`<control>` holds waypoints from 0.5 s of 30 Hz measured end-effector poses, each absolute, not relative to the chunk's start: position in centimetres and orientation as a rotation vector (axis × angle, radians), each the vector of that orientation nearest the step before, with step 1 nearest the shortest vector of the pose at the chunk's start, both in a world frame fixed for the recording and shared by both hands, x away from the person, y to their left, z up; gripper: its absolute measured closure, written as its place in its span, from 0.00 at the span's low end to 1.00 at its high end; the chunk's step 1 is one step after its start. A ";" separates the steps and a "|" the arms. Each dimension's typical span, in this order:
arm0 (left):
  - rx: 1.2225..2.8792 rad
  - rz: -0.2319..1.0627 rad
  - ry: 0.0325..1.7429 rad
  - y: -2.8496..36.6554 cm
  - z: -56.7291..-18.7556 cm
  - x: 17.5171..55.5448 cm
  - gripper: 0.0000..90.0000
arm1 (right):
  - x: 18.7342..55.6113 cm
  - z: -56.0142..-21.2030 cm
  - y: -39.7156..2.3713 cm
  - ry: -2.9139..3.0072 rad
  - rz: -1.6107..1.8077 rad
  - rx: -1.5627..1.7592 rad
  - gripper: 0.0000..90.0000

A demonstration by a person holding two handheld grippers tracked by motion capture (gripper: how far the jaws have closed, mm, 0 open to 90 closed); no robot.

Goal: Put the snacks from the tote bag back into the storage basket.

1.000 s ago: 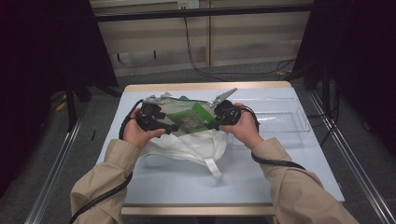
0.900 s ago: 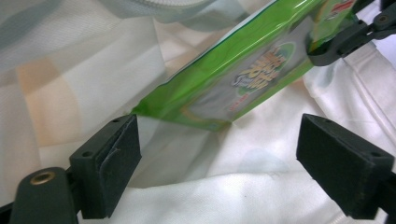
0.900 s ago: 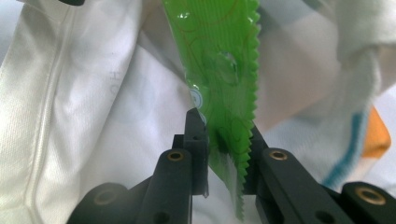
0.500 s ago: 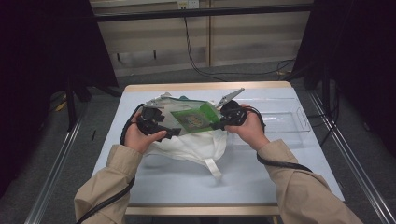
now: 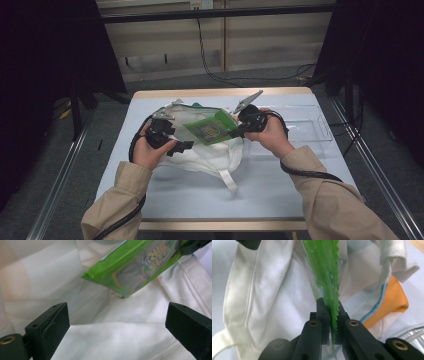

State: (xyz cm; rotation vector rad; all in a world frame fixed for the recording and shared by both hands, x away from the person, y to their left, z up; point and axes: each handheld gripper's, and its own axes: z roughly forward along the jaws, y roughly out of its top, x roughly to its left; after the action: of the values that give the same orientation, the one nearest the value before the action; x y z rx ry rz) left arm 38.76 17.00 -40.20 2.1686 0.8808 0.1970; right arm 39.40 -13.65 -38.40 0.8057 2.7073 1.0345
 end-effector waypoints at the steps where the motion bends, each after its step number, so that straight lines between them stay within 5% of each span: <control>1: 2.156 0.196 0.891 16.9 -40.3 38.7 0.06 | 39.3 -38.2 -13.8 2.714 1.037 0.811 0.98; 15: 2.148 0.203 0.888 17.1 -40.3 37.6 0.06 | 38.7 -36.1 -14.1 2.755 1.002 0.733 0.98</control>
State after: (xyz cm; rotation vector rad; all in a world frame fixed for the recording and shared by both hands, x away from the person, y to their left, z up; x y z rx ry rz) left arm 37.64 17.14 -40.30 2.1483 0.8880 0.2026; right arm 38.67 -14.13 -36.06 0.7331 2.7547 1.0018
